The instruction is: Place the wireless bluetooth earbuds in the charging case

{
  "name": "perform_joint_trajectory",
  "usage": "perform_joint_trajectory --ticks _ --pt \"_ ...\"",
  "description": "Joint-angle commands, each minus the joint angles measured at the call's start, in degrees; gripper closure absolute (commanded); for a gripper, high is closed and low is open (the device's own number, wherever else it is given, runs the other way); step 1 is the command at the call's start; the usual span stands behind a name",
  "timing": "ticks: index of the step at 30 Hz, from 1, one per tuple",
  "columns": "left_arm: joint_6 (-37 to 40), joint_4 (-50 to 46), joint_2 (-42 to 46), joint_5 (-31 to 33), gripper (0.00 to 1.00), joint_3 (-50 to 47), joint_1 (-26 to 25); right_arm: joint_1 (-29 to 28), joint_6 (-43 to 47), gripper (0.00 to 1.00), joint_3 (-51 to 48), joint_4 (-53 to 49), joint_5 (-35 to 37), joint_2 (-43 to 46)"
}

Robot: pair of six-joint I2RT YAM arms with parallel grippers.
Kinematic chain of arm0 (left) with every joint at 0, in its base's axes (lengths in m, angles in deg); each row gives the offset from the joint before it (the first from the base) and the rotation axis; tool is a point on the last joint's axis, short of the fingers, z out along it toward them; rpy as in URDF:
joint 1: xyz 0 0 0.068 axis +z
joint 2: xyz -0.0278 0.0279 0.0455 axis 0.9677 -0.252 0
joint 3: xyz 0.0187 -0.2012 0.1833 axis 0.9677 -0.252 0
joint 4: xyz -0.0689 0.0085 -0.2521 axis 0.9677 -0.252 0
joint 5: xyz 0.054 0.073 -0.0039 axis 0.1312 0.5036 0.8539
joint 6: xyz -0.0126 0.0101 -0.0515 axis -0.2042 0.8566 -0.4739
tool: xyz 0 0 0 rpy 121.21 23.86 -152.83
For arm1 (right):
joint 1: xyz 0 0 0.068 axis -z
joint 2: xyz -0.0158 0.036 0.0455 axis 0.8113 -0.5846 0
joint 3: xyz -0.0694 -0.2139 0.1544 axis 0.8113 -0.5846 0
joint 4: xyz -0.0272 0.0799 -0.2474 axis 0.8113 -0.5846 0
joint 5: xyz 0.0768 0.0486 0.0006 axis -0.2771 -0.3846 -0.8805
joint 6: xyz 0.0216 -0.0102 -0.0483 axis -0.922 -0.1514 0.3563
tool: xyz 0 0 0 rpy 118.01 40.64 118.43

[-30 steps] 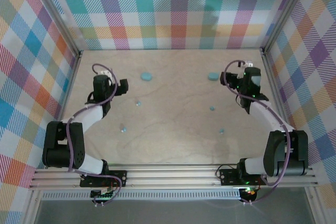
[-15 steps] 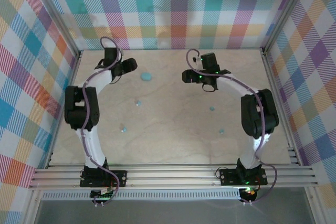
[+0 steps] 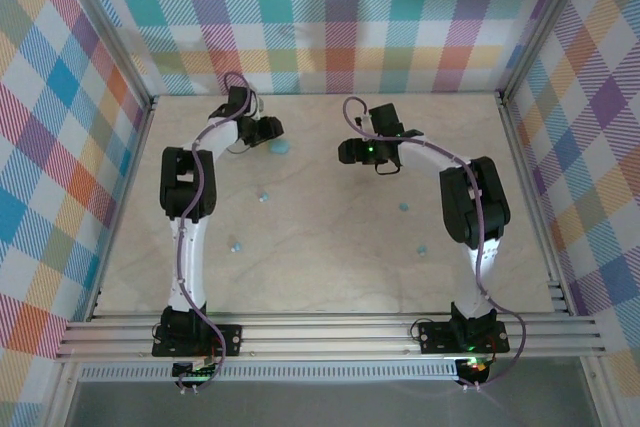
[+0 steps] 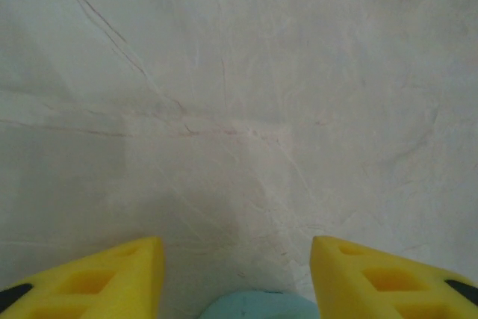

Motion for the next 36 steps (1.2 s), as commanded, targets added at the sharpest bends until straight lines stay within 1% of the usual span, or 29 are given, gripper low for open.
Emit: perform_joint_trajectory --ticks 1,3,7,10,13,18,22,26,28,30,33,36 --pt "0.5 -3.9 -0.7 -2.8 0.49 2.0 -1.7 -0.4 -0.6 0.35 1.2 -1.6 -1.4 -0.4" --pt "0.5 -4.0 0.7 -1.8 0.50 -0.3 -2.3 -0.5 -0.7 0.36 0.4 -1.5 -1.4 0.1" --pt "-0.1 -0.3 4.6 -1.5 0.51 -7.4 -3.6 -0.5 -0.6 0.37 -1.2 -1.0 -1.8 1.3" --pt "0.0 -0.3 6.5 -1.5 0.54 -10.2 -5.0 -0.6 -0.2 0.47 -2.2 -1.0 -3.3 1.9" --pt "0.0 0.8 8.8 -1.4 0.58 -13.8 -6.4 -0.8 0.6 0.52 -3.0 -1.3 -5.0 2.7" --pt "-1.5 2.0 12.1 -1.3 0.62 -18.5 -9.0 -2.1 3.6 0.53 -4.8 -2.1 -6.5 4.5" --pt "-2.4 2.4 15.5 0.3 0.63 -23.2 -11.7 -3.6 8.7 0.48 -4.4 -5.3 -8.9 5.0" --pt "-3.6 5.0 20.4 0.7 0.61 -28.8 -12.6 -6.0 16.6 0.41 -3.2 -8.4 -7.6 5.1" --pt "-2.6 3.2 22.6 2.2 0.56 -29.0 -12.6 -6.7 21.3 0.35 -2.2 -9.0 -7.7 5.0" --pt "-0.8 0.6 25.5 4.7 0.51 -28.6 -12.3 -6.7 24.6 0.31 0.3 -10.6 -9.8 3.9" --pt "0.5 -0.9 29.7 6.2 0.45 -29.1 -10.9 -6.8 31.9 0.27 3.7 -12.5 -13.1 2.3" --pt "0.3 -0.8 33.7 5.9 0.41 -31.2 -8.4 -7.6 40.6 0.24 6.1 -14.3 -13.9 1.2"
